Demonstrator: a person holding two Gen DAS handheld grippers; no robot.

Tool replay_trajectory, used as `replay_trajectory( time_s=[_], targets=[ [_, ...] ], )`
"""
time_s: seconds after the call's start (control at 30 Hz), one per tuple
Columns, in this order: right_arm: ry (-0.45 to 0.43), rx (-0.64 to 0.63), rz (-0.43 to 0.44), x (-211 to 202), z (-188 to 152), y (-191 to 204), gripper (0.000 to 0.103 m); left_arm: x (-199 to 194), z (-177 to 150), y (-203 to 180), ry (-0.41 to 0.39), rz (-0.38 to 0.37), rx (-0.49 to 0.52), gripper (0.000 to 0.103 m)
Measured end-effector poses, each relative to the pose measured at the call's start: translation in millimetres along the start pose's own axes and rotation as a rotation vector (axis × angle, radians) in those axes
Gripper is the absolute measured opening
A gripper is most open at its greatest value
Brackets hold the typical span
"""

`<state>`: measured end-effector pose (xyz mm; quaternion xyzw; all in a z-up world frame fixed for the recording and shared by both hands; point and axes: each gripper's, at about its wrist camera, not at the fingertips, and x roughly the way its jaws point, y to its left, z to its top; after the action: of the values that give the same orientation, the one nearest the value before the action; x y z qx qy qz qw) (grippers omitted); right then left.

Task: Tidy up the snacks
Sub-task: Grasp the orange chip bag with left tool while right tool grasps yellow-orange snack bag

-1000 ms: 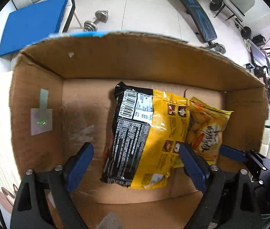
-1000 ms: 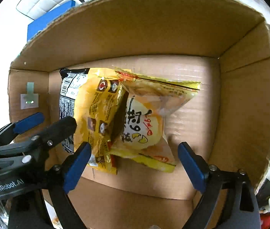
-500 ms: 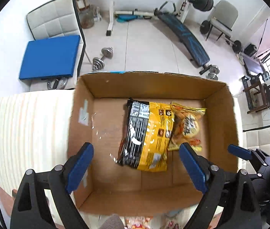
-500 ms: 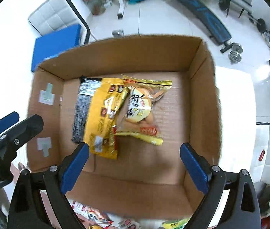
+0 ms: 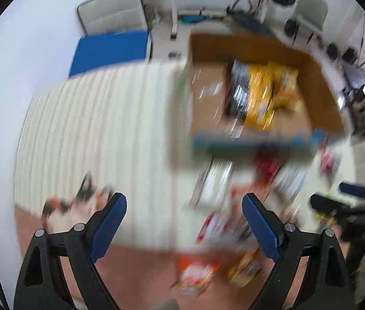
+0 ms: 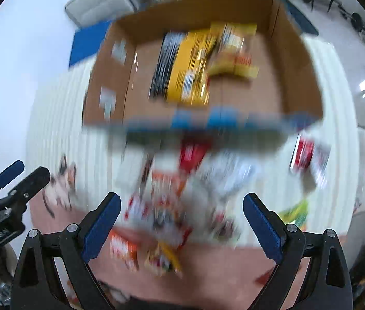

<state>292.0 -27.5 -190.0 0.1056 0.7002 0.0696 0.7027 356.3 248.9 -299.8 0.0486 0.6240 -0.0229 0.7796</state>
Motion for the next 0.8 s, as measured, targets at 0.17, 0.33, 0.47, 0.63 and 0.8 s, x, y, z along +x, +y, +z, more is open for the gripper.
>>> replay_trajectory(
  time_s=[0.17, 0.33, 0.47, 0.63, 0.8],
  targets=[
    [0.123, 0.086, 0.04, 46, -57, 6, 0.098, 57, -88, 12, 0.192, -0.019, 0.053, 0.092],
    [0.225, 0.347, 0.183, 90, -102, -16, 0.098, 102, -129, 12, 0.311, -0.086, 0.015, 0.092],
    [0.285, 0.553, 0.339, 122, -130, -29, 0.097, 127, -139, -2, 0.358, -0.119, 0.012, 0.092],
    [0.336, 0.715, 0.418, 152, -148, -30, 0.097, 148, -145, -9, 0.382, -0.131, -0.008, 0.087],
    [0.357, 0.783, 0.39, 172, -154, -24, 0.096, 142, -149, -4, 0.358, -0.136, -0.044, 0.066]
  ],
)
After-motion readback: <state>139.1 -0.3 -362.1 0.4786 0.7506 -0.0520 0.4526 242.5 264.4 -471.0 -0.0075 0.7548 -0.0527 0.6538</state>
